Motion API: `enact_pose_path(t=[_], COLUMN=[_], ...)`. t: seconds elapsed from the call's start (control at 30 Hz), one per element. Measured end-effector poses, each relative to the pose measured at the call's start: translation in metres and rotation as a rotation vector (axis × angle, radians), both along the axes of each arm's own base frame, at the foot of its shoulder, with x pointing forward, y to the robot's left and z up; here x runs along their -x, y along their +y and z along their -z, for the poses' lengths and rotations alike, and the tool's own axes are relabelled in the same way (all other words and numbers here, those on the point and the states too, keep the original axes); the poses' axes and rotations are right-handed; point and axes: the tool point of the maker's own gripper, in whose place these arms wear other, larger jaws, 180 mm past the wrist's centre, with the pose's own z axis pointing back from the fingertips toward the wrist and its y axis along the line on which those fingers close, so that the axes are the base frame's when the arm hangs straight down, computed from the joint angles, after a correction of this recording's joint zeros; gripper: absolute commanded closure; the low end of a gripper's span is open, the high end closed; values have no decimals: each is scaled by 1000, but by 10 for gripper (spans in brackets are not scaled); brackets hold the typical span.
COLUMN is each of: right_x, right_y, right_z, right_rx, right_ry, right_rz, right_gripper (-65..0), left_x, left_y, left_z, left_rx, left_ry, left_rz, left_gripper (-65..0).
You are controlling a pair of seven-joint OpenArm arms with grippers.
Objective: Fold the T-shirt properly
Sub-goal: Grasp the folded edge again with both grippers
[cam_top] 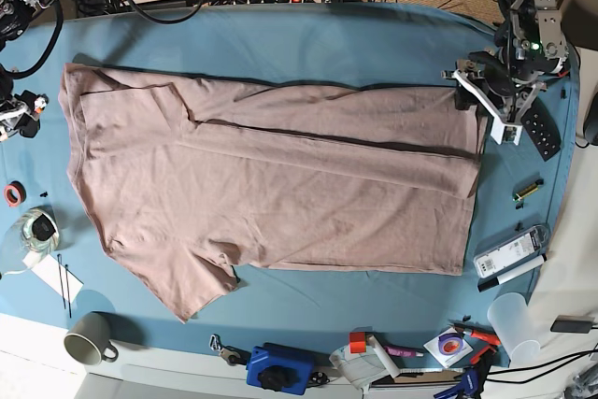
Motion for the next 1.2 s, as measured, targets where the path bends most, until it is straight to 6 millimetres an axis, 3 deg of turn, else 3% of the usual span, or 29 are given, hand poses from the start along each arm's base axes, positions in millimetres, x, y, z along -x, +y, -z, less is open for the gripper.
enact_pose_path(t=[0.13,0.23,0.33,0.63,0.97,1.2], right_x=[-8,-8,-1,33,46,37], right_y=[6,21,29,33,26,50], right_z=[0,21,41,70,76,89], right_rx=[8,-57,-108,-132,-95,-208], right_ry=[-69,-61,-22,59,75,-17], right_rz=[-16,-18,-6,26,49,52], right_gripper=[-243,-243,-243,-243,-243,-243], left_x=[0,1,4,13,14,9], left_y=[-3,-6,-8,-9,-9,-9], left_z=[-8,-15,-19,-16,-16,-19], left_rx=[-4,-8,-11,-11,-11,-10], left_ry=[-10,-28,-38,-18,-18,-50], left_rz=[13,24,32,35,35,31], left_gripper=[-332,-332,-332,-332,-332,-332])
